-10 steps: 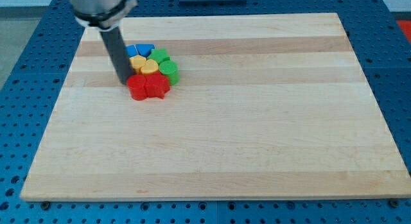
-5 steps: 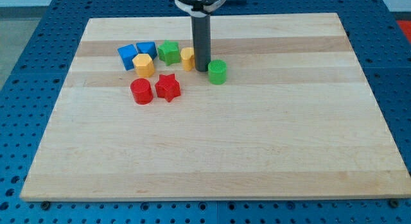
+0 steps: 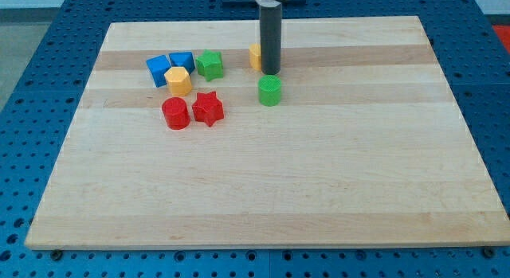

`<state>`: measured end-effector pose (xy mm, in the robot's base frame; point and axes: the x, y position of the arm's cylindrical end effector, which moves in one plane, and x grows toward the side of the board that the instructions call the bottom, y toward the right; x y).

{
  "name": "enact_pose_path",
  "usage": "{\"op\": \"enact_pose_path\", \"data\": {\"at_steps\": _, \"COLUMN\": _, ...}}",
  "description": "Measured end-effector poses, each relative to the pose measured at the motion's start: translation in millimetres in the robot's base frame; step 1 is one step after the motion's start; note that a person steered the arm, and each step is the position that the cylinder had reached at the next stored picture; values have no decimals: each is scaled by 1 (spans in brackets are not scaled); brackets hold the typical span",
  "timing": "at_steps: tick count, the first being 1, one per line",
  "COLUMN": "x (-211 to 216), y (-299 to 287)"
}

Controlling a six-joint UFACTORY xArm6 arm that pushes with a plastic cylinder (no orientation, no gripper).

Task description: Move the yellow hexagon in between yellow heart and green circle

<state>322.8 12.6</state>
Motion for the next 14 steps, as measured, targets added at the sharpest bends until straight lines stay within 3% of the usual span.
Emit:
{"op": "enact_pose_path", "data": {"at_steps": 1, "x": -8, "y": 53}}
{"op": "enact_pose_path", "data": {"at_steps": 3, "x": 14, "y": 66}}
{"op": "enact_pose_path", "data": {"at_steps": 4, "x": 98, "y": 64}}
{"op": "enact_pose_path", "data": {"at_steps": 5, "x": 171, "y": -27}}
{"op": "enact_pose_path", "data": {"at_steps": 6, "x": 218, "y": -136}}
{"op": "enact_pose_path", "data": {"at_steps": 7, "x": 163, "y": -219}}
{"op": "enact_pose_path", "data": {"at_steps": 8, "x": 103, "y": -248}}
{"op": "enact_pose_path", "data": {"at_steps": 9, "x": 40, "y": -231}}
{"op": "enact_pose_path", "data": {"at_steps": 12, "x": 49, "y": -171}}
{"op": "enact_pose_path", "data": {"at_steps": 14, "x": 35, "y": -182}}
